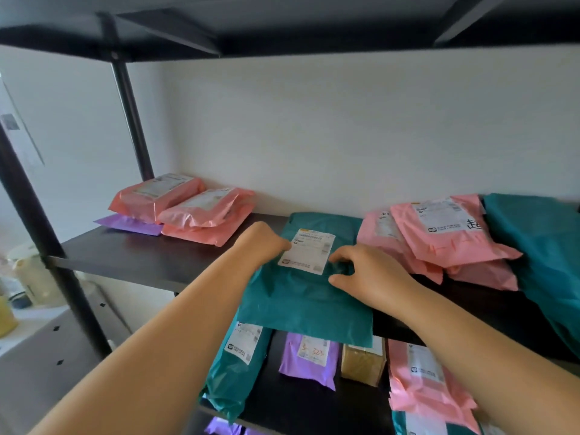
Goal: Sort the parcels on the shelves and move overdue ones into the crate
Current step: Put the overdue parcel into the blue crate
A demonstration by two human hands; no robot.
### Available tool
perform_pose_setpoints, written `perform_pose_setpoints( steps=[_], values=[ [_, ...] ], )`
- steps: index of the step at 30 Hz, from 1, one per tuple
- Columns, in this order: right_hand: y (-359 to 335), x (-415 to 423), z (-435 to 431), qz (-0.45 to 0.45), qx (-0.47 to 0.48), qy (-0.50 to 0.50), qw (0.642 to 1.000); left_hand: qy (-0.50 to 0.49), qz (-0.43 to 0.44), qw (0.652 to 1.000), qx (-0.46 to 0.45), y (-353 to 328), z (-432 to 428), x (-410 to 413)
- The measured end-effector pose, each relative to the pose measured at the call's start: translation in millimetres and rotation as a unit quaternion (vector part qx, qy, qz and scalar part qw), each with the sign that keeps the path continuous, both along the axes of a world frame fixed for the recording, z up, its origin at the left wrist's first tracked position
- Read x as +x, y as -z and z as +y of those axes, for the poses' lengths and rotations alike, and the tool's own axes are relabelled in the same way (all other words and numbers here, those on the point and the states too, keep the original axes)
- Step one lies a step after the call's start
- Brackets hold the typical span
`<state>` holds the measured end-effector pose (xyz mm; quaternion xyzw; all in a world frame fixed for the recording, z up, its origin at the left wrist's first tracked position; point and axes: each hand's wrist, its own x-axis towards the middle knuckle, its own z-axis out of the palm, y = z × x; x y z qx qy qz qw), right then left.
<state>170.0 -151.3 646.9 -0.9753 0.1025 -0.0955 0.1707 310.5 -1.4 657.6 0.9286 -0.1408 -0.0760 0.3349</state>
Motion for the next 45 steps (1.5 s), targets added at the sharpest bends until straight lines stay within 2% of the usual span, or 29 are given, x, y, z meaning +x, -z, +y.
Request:
perform_pose_setpoints(
  steps=[4, 9, 13, 17, 20, 24, 27, 38, 42, 45],
  values=[
    [-2, 4, 11, -0.005, 0.014, 0.035, 0.999, 0.018, 0.099, 0.990, -0.102, -2, 9, 15],
    [0, 3, 26, -0.023, 0.063, 0.078, 0.995, 0.063, 0.218, 0.946, -0.230, 1, 23, 26],
    [3, 2, 38, -0.053, 0.116, 0.100, 0.987, 0.093, 0.244, 0.922, -0.287, 6, 29, 35],
    [1, 2, 50, -0.130, 0.184, 0.148, 0.963, 0.141, 0.244, 0.897, -0.341, 7, 39, 34],
    [-5, 4, 53, -0.189, 0.255, 0.169, 0.933, 0.167, 0.252, 0.873, -0.383, 3, 47, 32],
    [-15, 6, 51, -0.234, 0.394, 0.171, 0.872, 0.189, 0.253, 0.853, -0.415, -5, 50, 28],
    [-18, 6, 49, -0.234, 0.428, 0.154, 0.859, 0.204, 0.247, 0.842, -0.435, -9, 51, 24],
    [-25, 10, 51, -0.277, 0.382, 0.134, 0.871, 0.217, 0.202, 0.833, -0.468, -22, 54, 18],
    [-24, 14, 48, -0.270, 0.399, 0.136, 0.866, 0.198, 0.166, 0.854, -0.452, -22, 54, 20],
    [-23, 19, 46, -0.266, 0.446, 0.135, 0.844, 0.161, 0.119, 0.885, -0.420, -18, 54, 27]
  ],
)
